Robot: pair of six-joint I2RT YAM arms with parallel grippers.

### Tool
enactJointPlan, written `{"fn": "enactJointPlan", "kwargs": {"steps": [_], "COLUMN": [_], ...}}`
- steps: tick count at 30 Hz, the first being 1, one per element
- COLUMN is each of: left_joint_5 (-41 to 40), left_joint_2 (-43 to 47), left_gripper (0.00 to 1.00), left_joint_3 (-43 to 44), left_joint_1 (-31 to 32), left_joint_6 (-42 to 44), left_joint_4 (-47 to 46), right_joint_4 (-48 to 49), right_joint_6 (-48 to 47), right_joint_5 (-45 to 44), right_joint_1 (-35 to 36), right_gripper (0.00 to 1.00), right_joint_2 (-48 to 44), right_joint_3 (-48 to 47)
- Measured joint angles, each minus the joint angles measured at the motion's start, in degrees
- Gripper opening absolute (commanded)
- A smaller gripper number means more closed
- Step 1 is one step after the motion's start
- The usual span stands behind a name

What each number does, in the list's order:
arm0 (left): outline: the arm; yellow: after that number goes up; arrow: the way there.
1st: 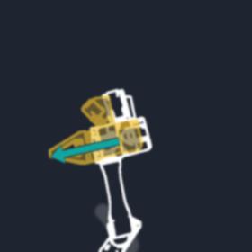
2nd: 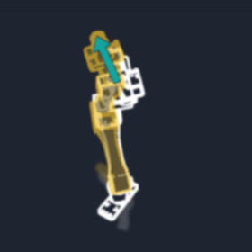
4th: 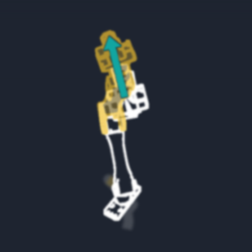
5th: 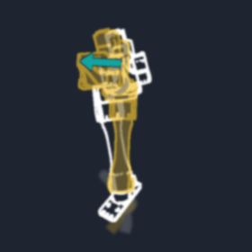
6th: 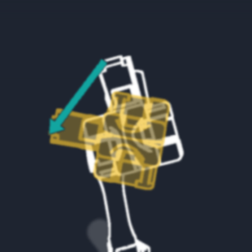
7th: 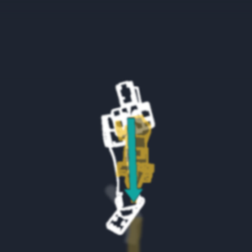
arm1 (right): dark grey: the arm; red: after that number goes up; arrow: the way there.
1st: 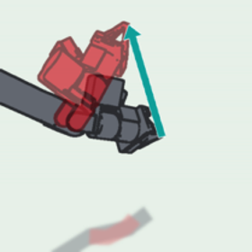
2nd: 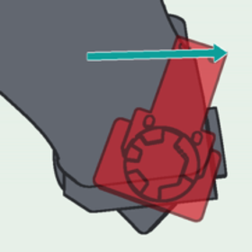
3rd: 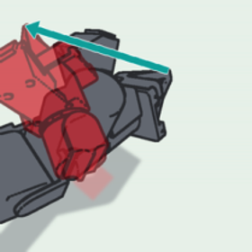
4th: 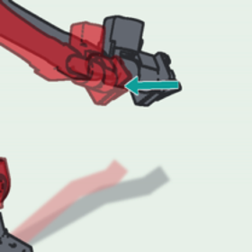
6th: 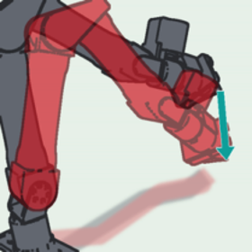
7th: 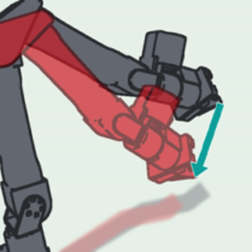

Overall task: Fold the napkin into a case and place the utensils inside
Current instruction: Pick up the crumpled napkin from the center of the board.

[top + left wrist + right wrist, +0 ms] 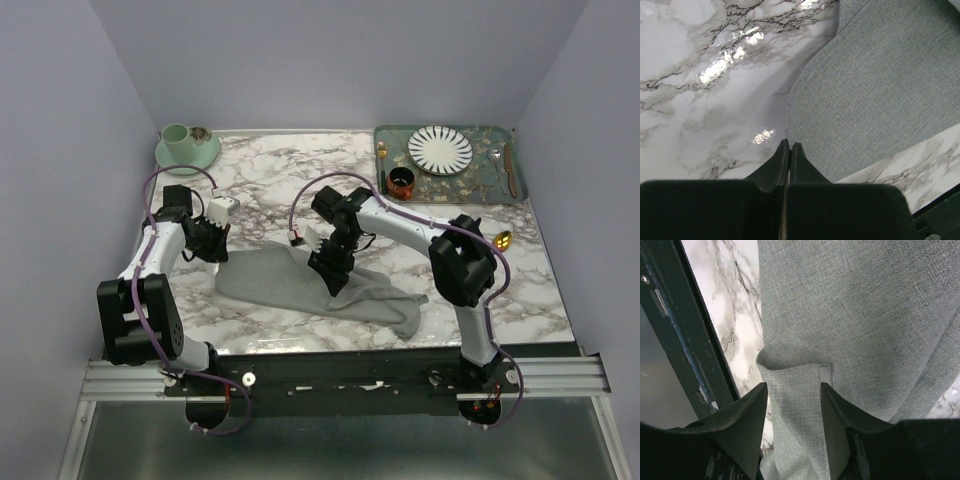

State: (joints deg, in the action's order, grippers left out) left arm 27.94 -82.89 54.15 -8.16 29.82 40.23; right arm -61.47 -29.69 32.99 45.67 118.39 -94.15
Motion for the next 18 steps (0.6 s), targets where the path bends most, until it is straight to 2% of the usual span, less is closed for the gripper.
{"fn": "enactJointPlan", "kwargs": {"steps": [7, 14, 16, 18], "left_joint_5": [0.1, 0.2, 0.2, 0.2], "left_joint_2": [0.0, -0.1, -0.1, -0.1], "left_gripper": [0.00, 0.00, 0.00, 0.00], "left_joint_3": [0.0, 0.0, 0.0, 0.0], "left_joint_1": [0.0, 0.0, 0.0, 0.0], "left_joint_6": [0.2, 0.2, 0.2, 0.2], "left_joint_4": [-0.3, -0.3, -0.3, -0.3], "right_joint_4": [0.1, 2.4, 2.6, 2.8], "right_joint_6": [-0.4, 0.8, 1.8, 2.7], "right_joint_5": [0.0, -0.3, -0.3, -0.5], "right_joint_1": [0.0, 0.0, 0.0, 0.0], "right_gripper": [0.60, 0.72, 0.71, 0.66], "right_joint_2": [2.6, 4.8, 4.9, 4.9], "right_joint_3": [-0.1, 0.3, 0.4, 0.4]}}
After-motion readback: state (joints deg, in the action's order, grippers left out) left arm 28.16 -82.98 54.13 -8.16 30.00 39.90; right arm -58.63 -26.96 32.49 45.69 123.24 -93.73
